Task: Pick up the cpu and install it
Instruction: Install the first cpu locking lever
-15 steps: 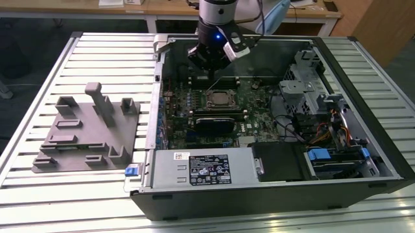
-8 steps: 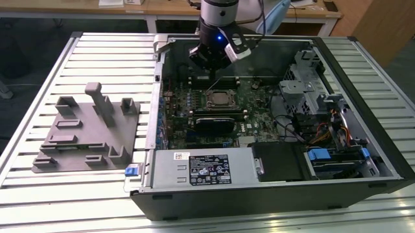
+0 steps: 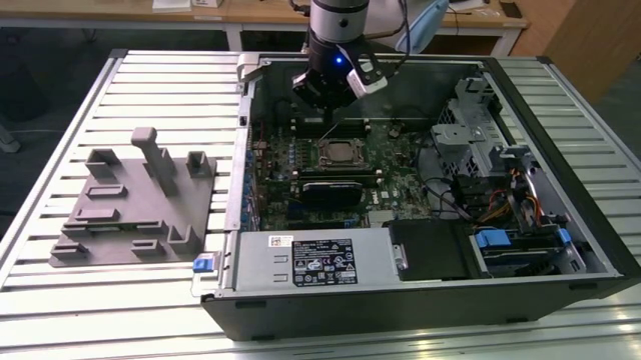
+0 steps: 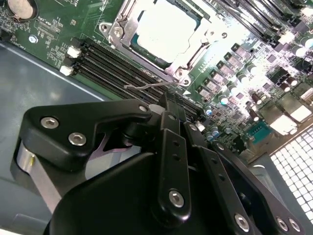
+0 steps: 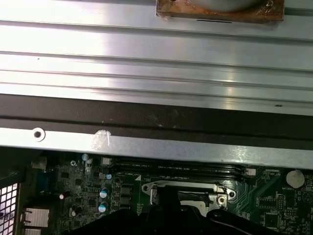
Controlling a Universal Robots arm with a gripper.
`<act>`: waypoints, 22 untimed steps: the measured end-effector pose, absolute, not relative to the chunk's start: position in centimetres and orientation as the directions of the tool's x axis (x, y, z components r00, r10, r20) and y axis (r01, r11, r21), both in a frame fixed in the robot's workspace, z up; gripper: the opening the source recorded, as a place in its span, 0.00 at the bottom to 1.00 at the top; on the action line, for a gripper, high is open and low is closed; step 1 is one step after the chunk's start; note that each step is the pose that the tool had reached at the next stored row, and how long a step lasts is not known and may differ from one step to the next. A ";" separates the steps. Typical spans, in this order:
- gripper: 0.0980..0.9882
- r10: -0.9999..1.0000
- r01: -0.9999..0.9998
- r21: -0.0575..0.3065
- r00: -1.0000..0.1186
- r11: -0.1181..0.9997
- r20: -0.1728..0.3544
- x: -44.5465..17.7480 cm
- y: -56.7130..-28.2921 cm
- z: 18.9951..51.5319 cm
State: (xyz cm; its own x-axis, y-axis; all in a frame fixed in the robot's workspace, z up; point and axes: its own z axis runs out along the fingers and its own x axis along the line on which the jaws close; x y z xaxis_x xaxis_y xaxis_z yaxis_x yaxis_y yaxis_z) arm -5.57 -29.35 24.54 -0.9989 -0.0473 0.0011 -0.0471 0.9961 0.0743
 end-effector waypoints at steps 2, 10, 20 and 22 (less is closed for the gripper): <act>0.01 -0.047 -0.047 0.073 -0.999 0.996 0.001 -5.6 -29.4 24.5; 0.01 -0.047 -0.047 0.071 -0.999 0.996 0.001 -5.4 -29.4 24.5; 0.01 -0.047 -0.047 0.071 -0.999 0.996 0.002 -4.8 -29.4 24.3; 0.01 -0.047 -0.047 0.070 -0.999 0.996 0.002 -4.7 -29.3 24.2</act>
